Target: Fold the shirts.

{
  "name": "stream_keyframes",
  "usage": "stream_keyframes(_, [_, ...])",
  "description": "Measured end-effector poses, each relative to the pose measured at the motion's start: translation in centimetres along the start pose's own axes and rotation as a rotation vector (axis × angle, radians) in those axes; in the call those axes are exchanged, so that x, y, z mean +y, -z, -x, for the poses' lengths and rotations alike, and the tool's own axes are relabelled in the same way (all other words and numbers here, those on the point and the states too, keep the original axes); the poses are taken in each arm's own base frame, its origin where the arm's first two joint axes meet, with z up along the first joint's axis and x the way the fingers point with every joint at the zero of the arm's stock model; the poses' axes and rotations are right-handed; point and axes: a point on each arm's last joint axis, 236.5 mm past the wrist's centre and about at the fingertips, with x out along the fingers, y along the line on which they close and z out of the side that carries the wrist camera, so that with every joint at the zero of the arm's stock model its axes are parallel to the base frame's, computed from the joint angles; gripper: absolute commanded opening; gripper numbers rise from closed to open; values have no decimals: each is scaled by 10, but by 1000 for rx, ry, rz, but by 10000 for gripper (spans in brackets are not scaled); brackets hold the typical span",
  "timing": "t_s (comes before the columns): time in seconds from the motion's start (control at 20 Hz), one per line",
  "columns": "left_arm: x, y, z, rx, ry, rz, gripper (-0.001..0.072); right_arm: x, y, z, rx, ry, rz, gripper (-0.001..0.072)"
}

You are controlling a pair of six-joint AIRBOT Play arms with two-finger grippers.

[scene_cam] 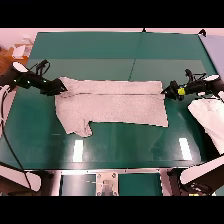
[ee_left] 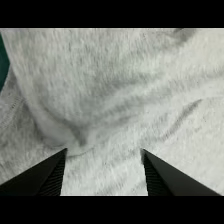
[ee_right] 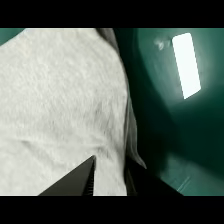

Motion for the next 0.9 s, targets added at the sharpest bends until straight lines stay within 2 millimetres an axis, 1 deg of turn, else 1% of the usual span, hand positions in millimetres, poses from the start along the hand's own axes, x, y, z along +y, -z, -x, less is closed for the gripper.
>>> stream_keyframes(0.1, [-5,11,9,59,24,25,550,1,8,12,31,-13,-20,262])
stream_keyframes(0.2, [-7,32,19,145,39,62,550,0,23,25,66,-14,-39,261])
stream_keyframes(0.25, [-6,47,24,189,35,78,550,-2,34,31,82,-6,-52,261])
stream_keyframes(0.35, [-1,77,35,251,12,111,550,-9,61,43,104,14,-78,260])
stream_keyframes(0.4, [1,93,40,266,2,129,550,-14,77,47,109,26,-97,247])
stream_keyframes(0.45, [4,109,45,272,-10,150,549,-20,93,52,110,40,-117,200])
stream_keyframes(0.5, [6,125,50,275,-22,168,546,-26,109,56,95,53,-143,184])
stream_keyframes(0.6, [8,155,58,251,-40,199,533,-38,143,62,61,74,-195,191])
stream_keyframes(0.65, [8,171,60,237,-50,218,533,-43,159,63,30,82,-224,199])
stream_keyframes(0.75, [9,197,57,198,-63,248,533,-51,189,61,-22,94,-270,303])
stream_keyframes(0.85, [7,215,45,155,-45,288,532,-54,207,53,-79,86,-306,301])
stream_keyframes(0.9, [6,220,38,130,-28,311,532,-55,211,48,-110,73,-323,301])
